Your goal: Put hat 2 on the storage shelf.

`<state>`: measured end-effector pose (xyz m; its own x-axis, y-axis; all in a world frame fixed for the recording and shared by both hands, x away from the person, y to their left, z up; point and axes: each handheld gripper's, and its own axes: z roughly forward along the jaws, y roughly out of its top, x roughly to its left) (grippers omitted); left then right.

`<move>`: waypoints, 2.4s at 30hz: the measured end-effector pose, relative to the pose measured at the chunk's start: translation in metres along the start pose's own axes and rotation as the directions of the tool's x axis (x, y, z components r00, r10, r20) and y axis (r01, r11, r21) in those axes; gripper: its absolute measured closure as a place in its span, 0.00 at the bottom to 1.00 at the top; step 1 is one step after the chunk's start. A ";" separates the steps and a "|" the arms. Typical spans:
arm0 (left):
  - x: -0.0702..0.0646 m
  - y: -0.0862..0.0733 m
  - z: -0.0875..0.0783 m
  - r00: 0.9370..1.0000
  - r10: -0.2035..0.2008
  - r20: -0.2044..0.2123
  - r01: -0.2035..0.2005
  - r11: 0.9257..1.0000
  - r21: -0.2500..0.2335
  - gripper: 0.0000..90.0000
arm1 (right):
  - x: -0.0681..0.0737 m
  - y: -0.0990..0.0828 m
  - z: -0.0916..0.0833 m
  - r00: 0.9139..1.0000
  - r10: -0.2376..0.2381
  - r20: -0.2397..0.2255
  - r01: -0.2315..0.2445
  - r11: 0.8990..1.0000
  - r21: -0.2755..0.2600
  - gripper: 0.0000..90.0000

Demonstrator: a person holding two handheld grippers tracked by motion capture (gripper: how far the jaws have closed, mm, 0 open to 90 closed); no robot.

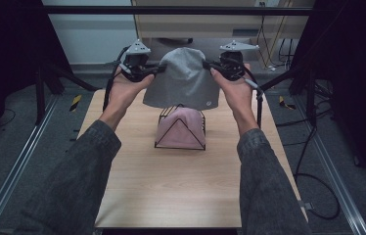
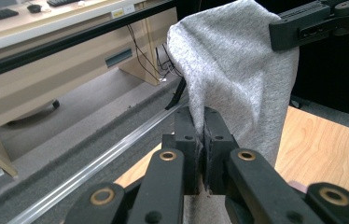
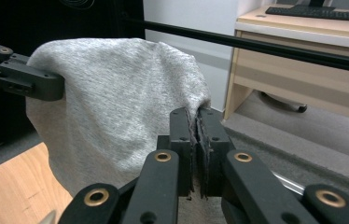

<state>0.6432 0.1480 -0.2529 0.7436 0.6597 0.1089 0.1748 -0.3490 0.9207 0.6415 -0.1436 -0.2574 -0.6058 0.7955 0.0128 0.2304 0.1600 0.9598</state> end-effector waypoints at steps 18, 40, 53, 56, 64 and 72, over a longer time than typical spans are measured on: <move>0.000 -0.012 0.000 1.000 -0.020 -0.011 0.020 1.000 0.019 0.96 | 0.004 -0.013 -0.001 0.999 0.018 -0.028 -0.018 1.000 0.008 0.96; -0.004 -0.053 0.010 0.999 -0.049 0.005 0.049 0.997 0.065 0.96 | 0.007 -0.057 0.007 0.998 0.035 -0.060 -0.032 0.998 0.063 0.96; -0.010 -0.056 0.009 0.999 -0.049 0.018 0.047 0.996 0.078 0.97 | 0.007 -0.061 0.004 0.997 0.045 -0.064 -0.040 0.997 0.070 0.96; -0.010 -0.057 0.009 0.999 -0.050 0.017 0.048 0.996 0.080 0.97 | 0.007 -0.063 0.004 0.997 0.039 -0.066 -0.034 0.996 0.077 0.96; -0.009 -0.065 0.009 0.998 -0.056 0.017 0.054 0.995 0.085 0.97 | 0.009 -0.065 0.005 0.997 0.026 -0.070 -0.019 0.995 0.093 0.96; -0.007 -0.074 0.010 0.998 -0.056 0.005 0.055 0.992 0.114 0.97 | 0.012 -0.076 0.011 0.997 0.025 -0.072 -0.016 0.993 0.116 0.96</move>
<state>0.6316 0.1620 -0.3254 0.7355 0.6753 0.0552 0.2881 -0.3855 0.8766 0.6249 -0.1396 -0.3331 -0.6532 0.7551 0.0566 0.3269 0.2138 0.9206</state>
